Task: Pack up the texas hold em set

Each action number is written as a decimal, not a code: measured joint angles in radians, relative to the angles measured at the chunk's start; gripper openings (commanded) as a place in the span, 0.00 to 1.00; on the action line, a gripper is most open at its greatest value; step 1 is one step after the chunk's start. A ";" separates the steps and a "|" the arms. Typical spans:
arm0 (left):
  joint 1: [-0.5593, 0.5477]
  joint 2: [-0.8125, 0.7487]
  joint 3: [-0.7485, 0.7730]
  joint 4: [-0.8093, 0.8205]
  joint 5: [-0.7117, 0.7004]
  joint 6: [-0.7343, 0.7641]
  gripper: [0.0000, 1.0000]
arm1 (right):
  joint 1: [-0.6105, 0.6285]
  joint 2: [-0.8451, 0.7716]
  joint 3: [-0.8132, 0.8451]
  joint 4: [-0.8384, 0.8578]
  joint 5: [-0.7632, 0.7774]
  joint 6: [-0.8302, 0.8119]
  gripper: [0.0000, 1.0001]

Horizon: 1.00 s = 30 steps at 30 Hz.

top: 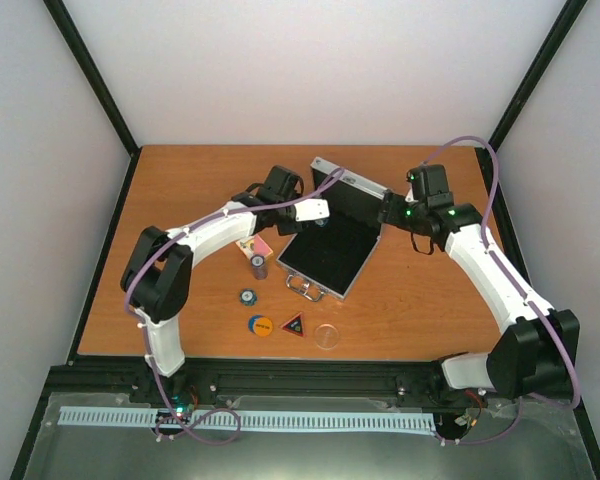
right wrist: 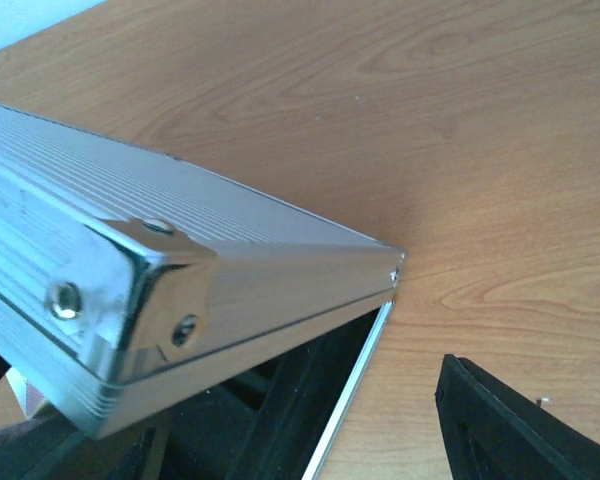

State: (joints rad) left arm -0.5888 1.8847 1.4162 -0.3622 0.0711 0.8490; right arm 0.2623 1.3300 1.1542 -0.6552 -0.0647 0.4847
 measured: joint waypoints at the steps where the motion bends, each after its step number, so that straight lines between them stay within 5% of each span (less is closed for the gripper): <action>1: 0.000 -0.010 -0.011 -0.005 0.000 -0.002 0.39 | 0.000 0.007 0.006 0.006 0.000 -0.001 0.74; 30: 0.000 -0.284 -0.107 -0.146 -0.055 -0.182 0.41 | -0.010 0.061 0.077 0.047 -0.046 -0.034 0.74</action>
State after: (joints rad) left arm -0.5888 1.6005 1.3090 -0.5083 0.0166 0.6674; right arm 0.2520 1.3911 1.2312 -0.6086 -0.1104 0.4507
